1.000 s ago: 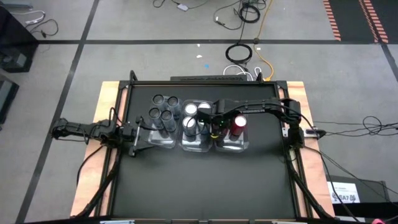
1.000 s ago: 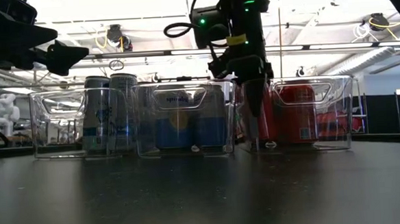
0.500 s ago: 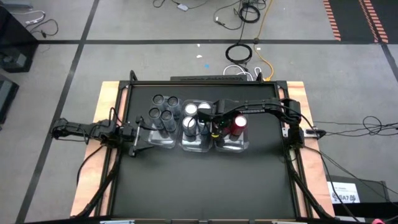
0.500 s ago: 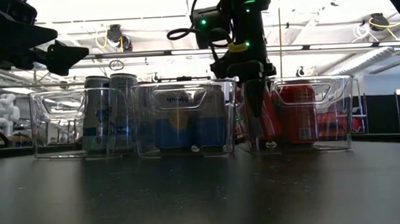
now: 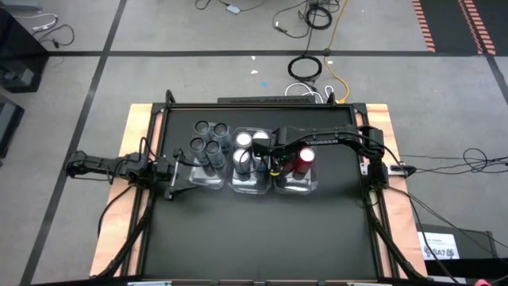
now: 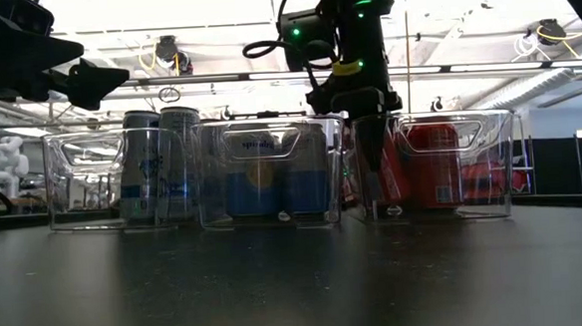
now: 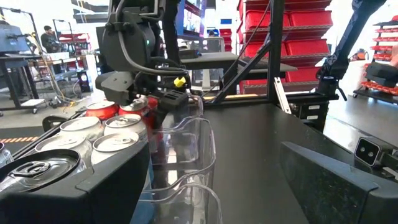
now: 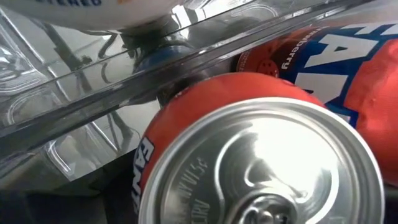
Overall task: Sort soda cans
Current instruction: Put the red soda can into the right transparent bin
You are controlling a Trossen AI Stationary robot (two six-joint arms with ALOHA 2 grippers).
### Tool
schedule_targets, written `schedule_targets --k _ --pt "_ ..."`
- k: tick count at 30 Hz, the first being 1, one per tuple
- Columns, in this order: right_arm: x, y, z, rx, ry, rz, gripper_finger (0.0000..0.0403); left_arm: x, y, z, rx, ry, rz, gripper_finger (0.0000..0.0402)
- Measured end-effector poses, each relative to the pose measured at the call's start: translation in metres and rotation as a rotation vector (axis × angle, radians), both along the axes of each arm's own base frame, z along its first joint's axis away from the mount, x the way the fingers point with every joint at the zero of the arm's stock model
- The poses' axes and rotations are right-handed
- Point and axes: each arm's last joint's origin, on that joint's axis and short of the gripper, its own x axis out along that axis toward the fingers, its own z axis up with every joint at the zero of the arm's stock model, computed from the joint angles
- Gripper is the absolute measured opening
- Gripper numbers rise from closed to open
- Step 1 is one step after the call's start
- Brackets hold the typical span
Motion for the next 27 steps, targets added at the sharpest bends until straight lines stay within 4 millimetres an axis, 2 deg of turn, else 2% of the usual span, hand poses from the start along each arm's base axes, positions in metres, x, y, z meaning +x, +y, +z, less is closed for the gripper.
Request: schedule_targets --k 9,20,23,27 --pt "0.0 0.0 0.0 0.001 0.0 -0.002 0.0337 0.0 0.0 0.0 0.0 0.0 0.0 0.0366" --pt "-0.006 0.002 0.004 0.0 0.038 -0.018 0.0396 0.0 0.0 0.0 0.0 0.0 0.0 0.0366" --pt "-0.011 0.002 0.016 -0.01 0.035 -0.032 0.0398 0.0 0.0 0.0 0.0 0.0 0.0 0.0366" --pt "-0.018 0.005 0.047 -0.063 -0.052 -0.067 0.0396 0.0 0.0 0.0 0.0 0.0 0.0 0.0366"
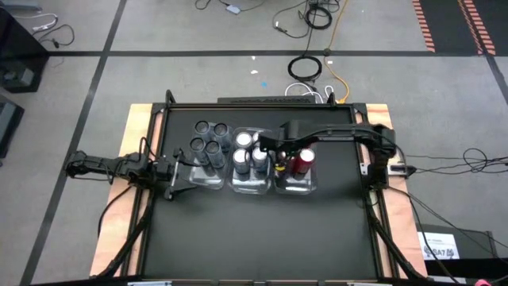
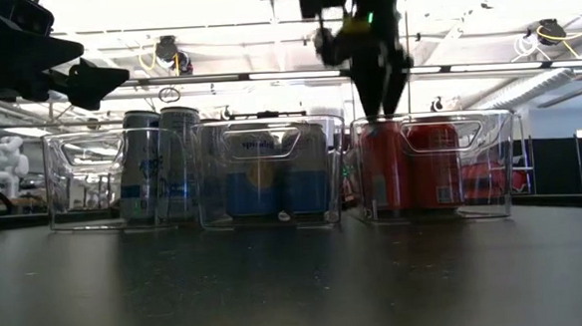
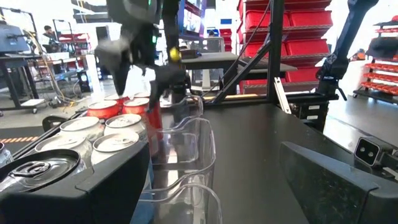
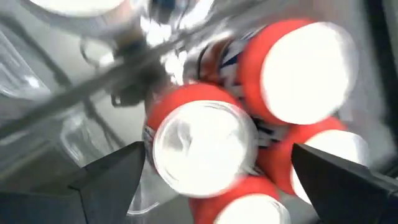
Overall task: Sort soda cans
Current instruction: Put the red soda can into the right transparent bin, then return to Home Position
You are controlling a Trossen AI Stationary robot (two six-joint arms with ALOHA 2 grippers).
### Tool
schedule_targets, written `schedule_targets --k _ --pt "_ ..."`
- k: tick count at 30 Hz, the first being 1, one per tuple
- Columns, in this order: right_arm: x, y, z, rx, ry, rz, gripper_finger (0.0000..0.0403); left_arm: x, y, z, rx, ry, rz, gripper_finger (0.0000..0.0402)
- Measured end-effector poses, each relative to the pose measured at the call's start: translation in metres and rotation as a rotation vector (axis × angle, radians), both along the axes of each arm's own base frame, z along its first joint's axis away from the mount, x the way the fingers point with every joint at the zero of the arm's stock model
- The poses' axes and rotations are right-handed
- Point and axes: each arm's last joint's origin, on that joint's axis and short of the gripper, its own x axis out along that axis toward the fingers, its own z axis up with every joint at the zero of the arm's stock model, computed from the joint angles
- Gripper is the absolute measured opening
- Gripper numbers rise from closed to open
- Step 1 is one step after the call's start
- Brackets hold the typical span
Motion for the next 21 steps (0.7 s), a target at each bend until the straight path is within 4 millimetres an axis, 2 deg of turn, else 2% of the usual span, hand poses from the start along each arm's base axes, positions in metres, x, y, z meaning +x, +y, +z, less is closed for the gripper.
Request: schedule_targets --k 6,11,16,19,21 --pt "-0.024 0.022 0.065 -0.046 -0.223 0.002 0.0396 0.0 0.0 0.0 0.0 -0.001 0.0 0.0366" --pt "-0.061 0.049 0.107 -0.022 -0.34 0.069 0.0396 0.0 0.0 0.0 0.0 0.0 0.0 0.0366" --pt "-0.105 0.07 0.131 0.08 -0.328 0.128 0.0396 0.0 0.0 0.0 0.0 0.0 0.0 0.0366" --pt "-0.119 0.08 0.138 0.085 -0.379 0.123 0.0396 0.0 0.0 0.0 0.0 -0.001 0.0 0.0366" --pt "-0.122 0.089 0.136 0.039 -0.412 0.196 0.0396 0.0 0.0 0.0 0.0 -0.001 0.0 0.0366"
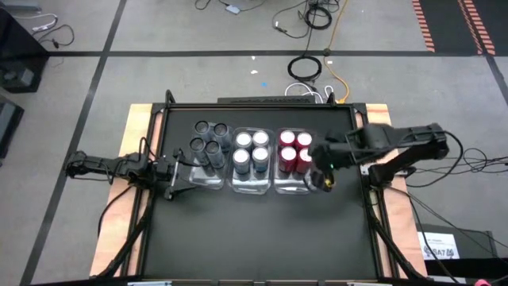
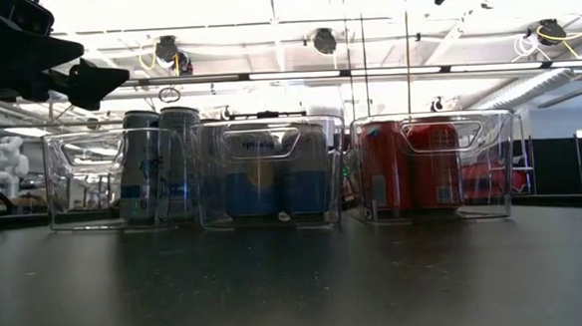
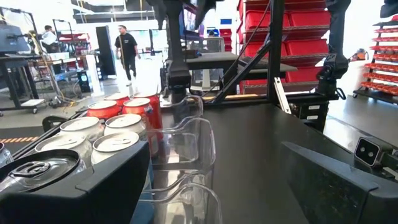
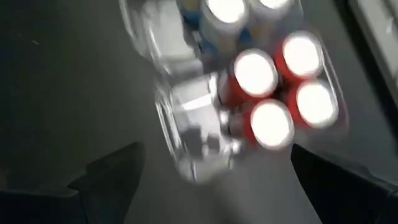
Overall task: Sort soda cans
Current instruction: Return to Home Position
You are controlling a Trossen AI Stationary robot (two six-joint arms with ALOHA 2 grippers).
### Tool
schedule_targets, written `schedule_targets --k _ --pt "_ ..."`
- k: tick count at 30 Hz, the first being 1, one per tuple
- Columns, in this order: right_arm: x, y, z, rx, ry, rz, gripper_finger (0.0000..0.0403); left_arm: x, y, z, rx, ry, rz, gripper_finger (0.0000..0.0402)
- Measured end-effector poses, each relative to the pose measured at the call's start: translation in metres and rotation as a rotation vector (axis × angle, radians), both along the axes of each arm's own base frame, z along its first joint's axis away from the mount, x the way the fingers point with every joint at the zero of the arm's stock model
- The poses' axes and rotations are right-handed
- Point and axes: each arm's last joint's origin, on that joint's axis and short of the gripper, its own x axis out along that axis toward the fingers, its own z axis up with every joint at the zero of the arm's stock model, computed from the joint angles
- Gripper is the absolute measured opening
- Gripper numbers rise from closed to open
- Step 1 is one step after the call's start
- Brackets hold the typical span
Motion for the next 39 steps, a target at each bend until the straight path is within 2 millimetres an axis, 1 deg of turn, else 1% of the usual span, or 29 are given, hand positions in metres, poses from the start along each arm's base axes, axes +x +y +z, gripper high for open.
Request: schedule_targets --k 2,5,8,10,13,15,17,19,25,28,31,33,36,39 --pt "0.002 0.007 -0.007 -0.053 -0.059 0.044 0.0396 0.0 0.0 0.0 0.0 0.001 0.0 0.0366" --pt "0.005 0.015 -0.031 -0.062 -0.138 0.094 0.0396 0.0 0.0 0.0 0.0 0.0 0.0 0.0366" --pt "0.005 0.021 -0.063 -0.021 -0.238 0.135 0.0396 0.0 0.0 0.0 0.0 0.0 0.0 0.0366" --pt "0.003 0.023 -0.091 0.017 -0.301 0.149 0.0396 0.0 0.0 0.0 0.0 0.0 0.0 0.0366" --pt "-0.007 0.02 -0.128 0.025 -0.402 0.163 0.0396 0.0 0.0 0.0 0.0 0.0 0.0 0.0366" --pt "-0.016 0.014 -0.15 0.025 -0.47 0.16 0.0396 0.0 0.0 0.0 0.0 0.0 0.0 0.0366" --pt "-0.027 0.009 -0.168 0.039 -0.554 0.15 0.0396 0.0 0.0 0.0 0.0 0.0 0.0 0.0366" --pt "-0.038 0.006 -0.182 0.046 -0.654 0.158 0.0396 0.0 0.0 0.0 0.0 0.0 0.0 0.0366" --pt "-0.07 -0.003 -0.217 0.078 -0.926 0.156 0.0396 0.0 0.0 0.0 0.0 0.0 0.0 0.0366" --pt "-0.083 -0.007 -0.231 0.099 -1.015 0.124 0.0396 0.0 0.0 0.0 0.0 0.0 0.0 0.0366" --pt "-0.094 -0.01 -0.243 0.123 -1.031 0.03 0.0396 0.0 0.0 0.0 0.0 0.0 0.0 0.0366" --pt "-0.098 -0.01 -0.247 0.106 -1.021 -0.017 0.0396 0.0 0.0 0.0 0.0 0.0 0.0 0.0366" --pt "-0.102 -0.007 -0.247 0.07 -1.011 -0.027 0.0396 0.0 0.0 0.0 0.0 0.0 0.0 0.0366" --pt "-0.107 -0.005 -0.247 0.062 -0.997 0.009 0.0396 0.0 0.0 0.0 0.0 0.0 0.0 0.0366"
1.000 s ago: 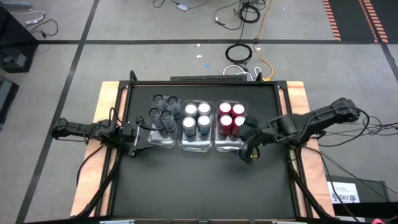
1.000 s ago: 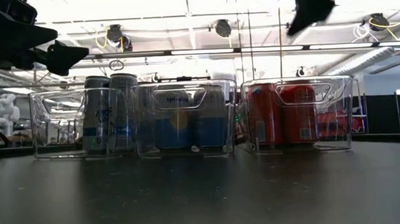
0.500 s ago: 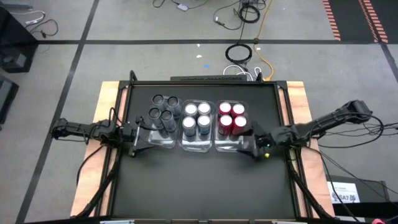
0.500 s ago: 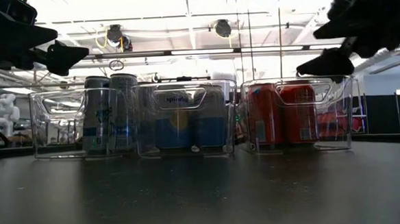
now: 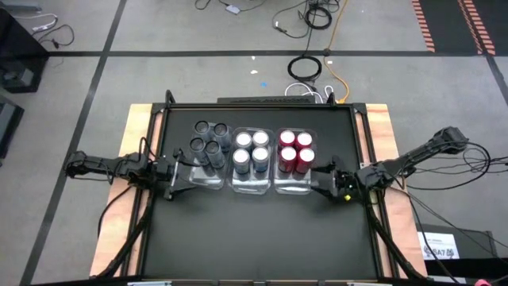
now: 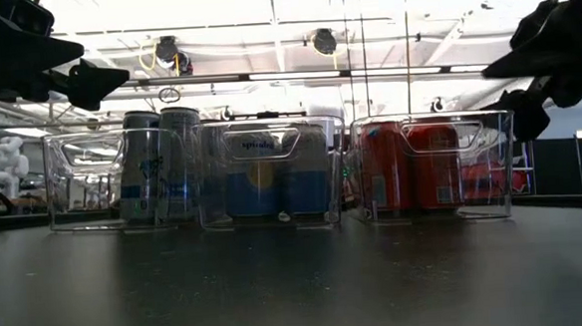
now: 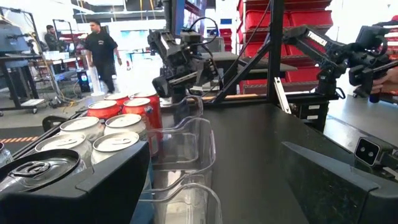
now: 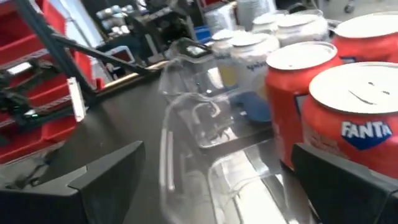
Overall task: Sort soda cans
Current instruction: Return to Home Position
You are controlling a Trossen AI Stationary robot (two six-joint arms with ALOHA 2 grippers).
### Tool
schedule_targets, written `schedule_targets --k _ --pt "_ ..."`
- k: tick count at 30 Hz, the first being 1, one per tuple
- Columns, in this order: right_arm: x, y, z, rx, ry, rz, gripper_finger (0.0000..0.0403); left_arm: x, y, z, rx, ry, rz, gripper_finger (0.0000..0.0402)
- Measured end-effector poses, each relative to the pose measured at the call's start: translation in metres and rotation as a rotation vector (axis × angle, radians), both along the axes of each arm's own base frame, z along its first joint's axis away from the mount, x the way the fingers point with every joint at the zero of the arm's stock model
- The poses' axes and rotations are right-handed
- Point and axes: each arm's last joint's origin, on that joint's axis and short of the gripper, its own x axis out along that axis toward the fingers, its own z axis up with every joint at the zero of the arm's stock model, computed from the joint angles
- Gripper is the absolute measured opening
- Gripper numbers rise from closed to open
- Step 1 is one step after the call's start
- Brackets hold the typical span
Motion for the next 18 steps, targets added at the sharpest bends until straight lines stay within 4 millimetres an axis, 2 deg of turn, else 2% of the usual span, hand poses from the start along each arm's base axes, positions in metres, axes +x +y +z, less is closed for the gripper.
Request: schedule_targets --k 10,15,18 --pt "-0.02 -0.007 0.011 -0.086 -0.084 -0.008 0.0396 0.0 0.0 0.0 0.0 0.0 0.0 0.0366" --pt "-0.031 -0.013 0.025 -0.174 -0.226 -0.022 0.0396 0.0 0.0 0.0 0.0 -0.001 0.0 0.0366" --pt "-0.031 -0.013 0.026 -0.221 -0.223 -0.021 0.0396 0.0 0.0 0.0 0.0 0.0 0.0 0.0366"
